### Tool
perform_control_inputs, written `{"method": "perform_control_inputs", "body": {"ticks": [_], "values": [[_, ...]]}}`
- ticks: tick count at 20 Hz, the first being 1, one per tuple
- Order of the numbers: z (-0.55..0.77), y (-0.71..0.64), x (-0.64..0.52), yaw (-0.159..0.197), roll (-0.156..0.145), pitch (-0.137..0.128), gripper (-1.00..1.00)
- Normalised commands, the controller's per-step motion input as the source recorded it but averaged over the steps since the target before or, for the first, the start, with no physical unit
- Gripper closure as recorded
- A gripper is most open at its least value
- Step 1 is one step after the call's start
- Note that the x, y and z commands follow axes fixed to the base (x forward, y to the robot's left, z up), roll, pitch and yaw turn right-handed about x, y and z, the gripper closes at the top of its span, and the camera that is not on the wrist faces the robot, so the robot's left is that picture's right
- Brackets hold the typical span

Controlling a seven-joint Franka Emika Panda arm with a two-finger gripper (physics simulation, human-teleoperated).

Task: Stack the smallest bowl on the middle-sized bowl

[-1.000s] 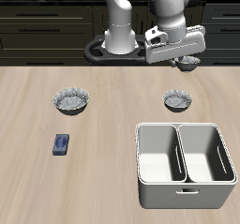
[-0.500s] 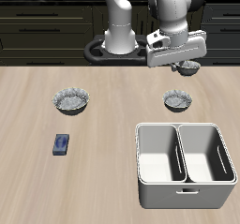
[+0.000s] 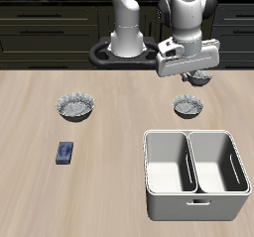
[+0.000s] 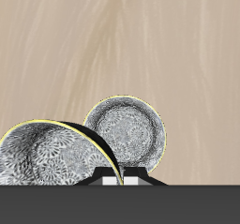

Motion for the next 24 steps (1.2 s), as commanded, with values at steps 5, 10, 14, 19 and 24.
{"method": "perform_control_inputs", "body": {"ticks": [5, 10, 14, 19, 24], "values": [[-0.17, 0.04, 0.00, 0.001, -0.003, 0.012, 1.00], [-0.29, -0.09, 0.04, -0.010, -0.017, 0.040, 1.00], [-0.29, -0.15, 0.10, 0.010, -0.025, 0.038, 1.00], [-0.24, -0.19, 0.16, 0.021, -0.036, 0.022, 1.00], [-0.21, -0.08, 0.05, 0.016, -0.017, 0.033, 1.00]]}}
